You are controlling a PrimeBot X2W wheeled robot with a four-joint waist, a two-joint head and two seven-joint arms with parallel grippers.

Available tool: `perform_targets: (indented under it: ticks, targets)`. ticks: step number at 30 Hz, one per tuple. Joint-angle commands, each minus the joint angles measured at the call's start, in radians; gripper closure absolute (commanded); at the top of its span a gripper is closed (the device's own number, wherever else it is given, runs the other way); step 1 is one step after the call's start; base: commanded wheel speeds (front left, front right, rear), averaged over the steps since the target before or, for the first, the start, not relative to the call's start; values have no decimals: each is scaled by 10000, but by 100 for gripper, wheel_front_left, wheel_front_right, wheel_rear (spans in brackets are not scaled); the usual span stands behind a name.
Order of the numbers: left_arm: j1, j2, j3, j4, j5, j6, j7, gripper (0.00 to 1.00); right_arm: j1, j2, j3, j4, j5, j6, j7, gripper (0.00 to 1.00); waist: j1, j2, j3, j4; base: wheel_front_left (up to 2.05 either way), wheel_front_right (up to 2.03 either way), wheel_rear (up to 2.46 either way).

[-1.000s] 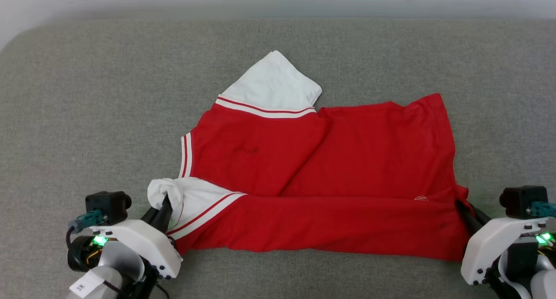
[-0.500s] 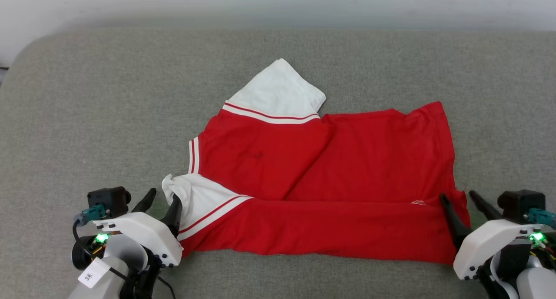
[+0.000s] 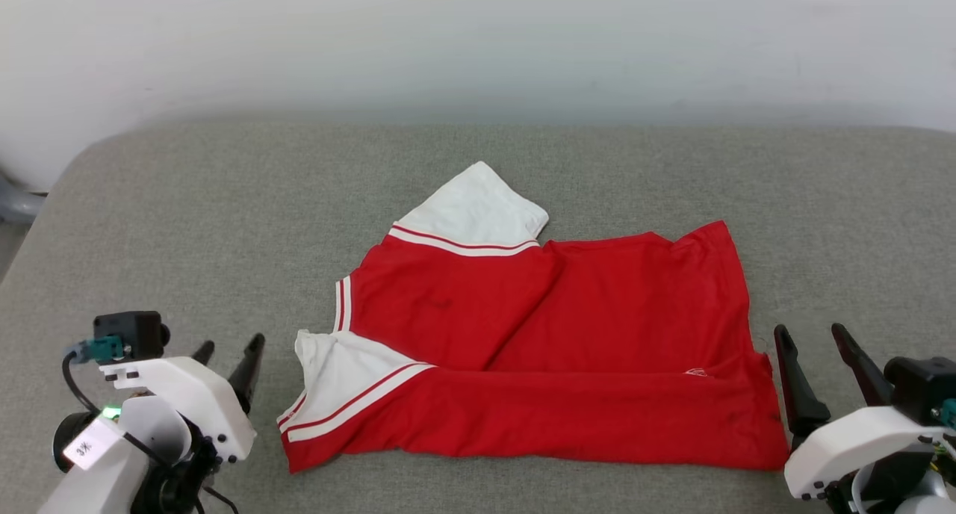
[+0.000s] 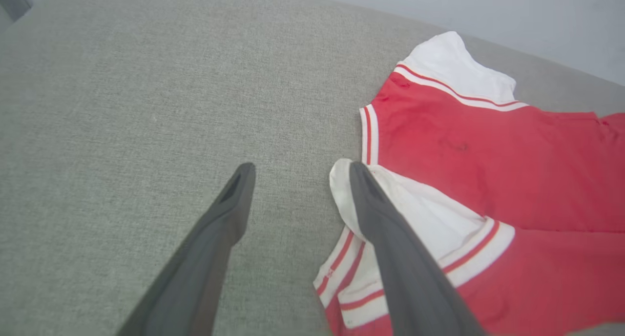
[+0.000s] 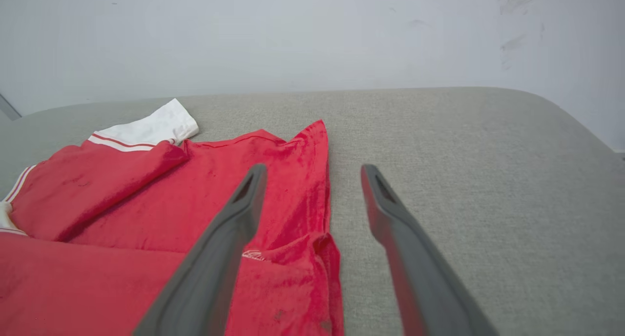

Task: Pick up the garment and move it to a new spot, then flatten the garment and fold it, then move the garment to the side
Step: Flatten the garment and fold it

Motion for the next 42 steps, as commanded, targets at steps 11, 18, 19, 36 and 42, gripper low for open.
perform_targets:
  ticks: [11, 18, 19, 36, 42]
  targets:
    - [660, 1024, -253, -2245, -1602, 609, 3987, 0, 371, 295, -35, -462, 49, -13, 341, 0, 2, -1, 62, -327, 0, 0, 0]
    - [345, 869, -576, -1996, -1782, 892, 4849, 0, 65, 344, 28, -510, 214, -13, 469, 0, 2, -1, 631, -500, 0, 0, 0]
    - [258, 777, -643, -1847, -1793, 864, 4899, 0, 55, 347, 26, -537, 208, -13, 480, 0, 2, -1, 736, -513, 0, 0, 0]
    - [-108, -213, -1655, 227, -1611, -154, 4893, 100, -224, 95, -726, -222, 685, -13, 954, 0, 2, -1, 1080, -575, 0, 0, 0]
    - [-200, 38, -1301, -256, -1442, -246, 4206, 100, -32, -584, -738, -35, 1470, -13, 2653, 0, 2, -1, 742, -458, 0, 0, 0]
